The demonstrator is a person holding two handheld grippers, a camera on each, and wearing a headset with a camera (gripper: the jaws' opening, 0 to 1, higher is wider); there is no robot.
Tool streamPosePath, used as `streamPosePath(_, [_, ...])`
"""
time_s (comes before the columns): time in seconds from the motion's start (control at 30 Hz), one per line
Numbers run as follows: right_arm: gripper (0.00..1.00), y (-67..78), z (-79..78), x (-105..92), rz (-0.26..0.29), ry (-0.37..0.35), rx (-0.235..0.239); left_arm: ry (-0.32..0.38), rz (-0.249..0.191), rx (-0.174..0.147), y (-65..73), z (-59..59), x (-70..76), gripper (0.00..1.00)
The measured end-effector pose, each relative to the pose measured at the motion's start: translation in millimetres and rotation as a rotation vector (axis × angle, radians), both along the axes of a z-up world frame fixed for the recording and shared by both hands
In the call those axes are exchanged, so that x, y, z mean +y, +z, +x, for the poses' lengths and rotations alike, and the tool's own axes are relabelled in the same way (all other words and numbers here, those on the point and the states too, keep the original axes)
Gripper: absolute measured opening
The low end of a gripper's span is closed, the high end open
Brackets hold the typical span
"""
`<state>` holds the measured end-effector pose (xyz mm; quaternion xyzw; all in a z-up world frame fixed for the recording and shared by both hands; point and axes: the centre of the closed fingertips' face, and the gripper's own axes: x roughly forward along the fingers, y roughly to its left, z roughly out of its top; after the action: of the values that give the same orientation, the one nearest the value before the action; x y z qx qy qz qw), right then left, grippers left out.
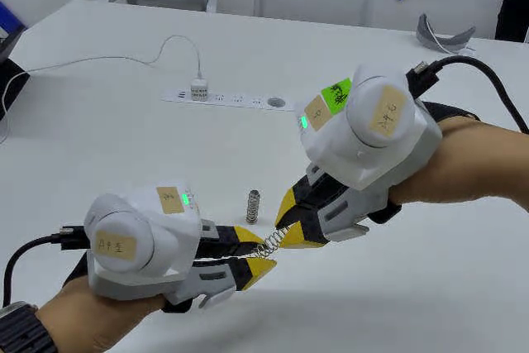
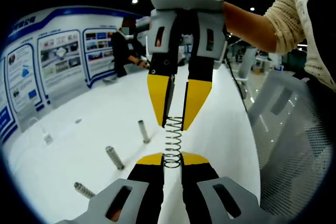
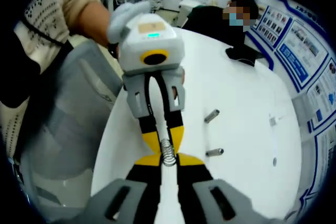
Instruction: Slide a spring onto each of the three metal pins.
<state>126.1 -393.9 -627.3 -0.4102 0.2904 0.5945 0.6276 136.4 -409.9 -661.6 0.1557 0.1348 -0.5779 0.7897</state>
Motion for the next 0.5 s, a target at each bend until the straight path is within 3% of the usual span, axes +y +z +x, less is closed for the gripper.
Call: streamPosePath(0.5, [0.12,7.4,-2.3,14.5,0.012,0.023,-0.010,-0.006,-0.011,-0.003,1.9,-1.3,-2.1,0.11])
